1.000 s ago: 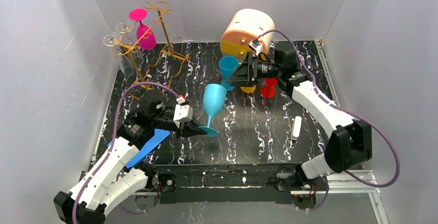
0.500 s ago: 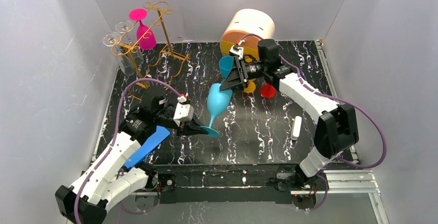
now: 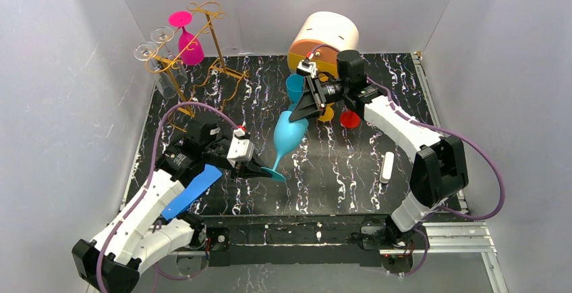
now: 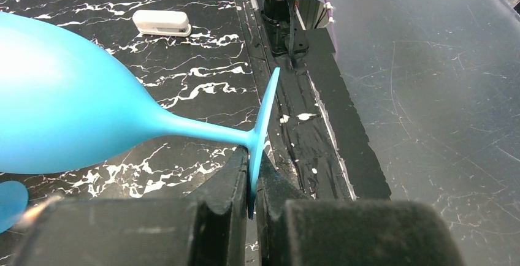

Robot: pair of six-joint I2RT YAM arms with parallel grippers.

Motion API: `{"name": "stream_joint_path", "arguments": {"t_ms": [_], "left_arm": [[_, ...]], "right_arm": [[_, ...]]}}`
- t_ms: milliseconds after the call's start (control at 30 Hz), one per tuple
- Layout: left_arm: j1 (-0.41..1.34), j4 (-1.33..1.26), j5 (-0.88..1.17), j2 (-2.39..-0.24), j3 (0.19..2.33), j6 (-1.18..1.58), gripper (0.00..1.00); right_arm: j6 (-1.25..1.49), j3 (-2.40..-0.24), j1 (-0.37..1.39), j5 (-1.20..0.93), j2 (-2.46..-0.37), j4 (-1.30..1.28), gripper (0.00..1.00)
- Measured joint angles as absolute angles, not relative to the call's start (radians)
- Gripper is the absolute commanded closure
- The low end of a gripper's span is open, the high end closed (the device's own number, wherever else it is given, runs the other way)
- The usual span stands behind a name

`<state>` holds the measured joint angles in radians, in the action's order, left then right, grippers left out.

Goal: Take the wine glass off the wine glass rack
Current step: Place the wine glass at the center of the board.

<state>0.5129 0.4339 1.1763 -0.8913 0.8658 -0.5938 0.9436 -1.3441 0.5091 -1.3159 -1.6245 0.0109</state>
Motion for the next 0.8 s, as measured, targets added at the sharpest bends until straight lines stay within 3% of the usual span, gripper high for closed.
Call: {"name": "stream_joint_path", "arguments": {"t_ms": [100, 200, 300, 800], "left_arm": [[0.513, 0.451, 1.176, -0.891, 0.872, -0.611, 1.00], [0.513, 0.473, 1.174, -0.891, 0.877, -0.629, 1.00], [0.513, 0.492, 1.172, -0.891, 0.879, -0.638, 1.00], [0.514, 0.548, 1.168, -0.891, 0.895, -0.659, 1.00]], "right_arm": [[0.945, -1.343, 0.509, -1.321, -1.625, 0.013, 0.70], [0.945, -1.343, 0.509, -1.330, -1.625, 0.018, 0.58], [0.947, -1.341, 0.509, -1.336, -1.624, 0.019, 0.57], [0.910, -1.335, 0.510, -1.359, -1.624, -0.019, 0.92]]}}
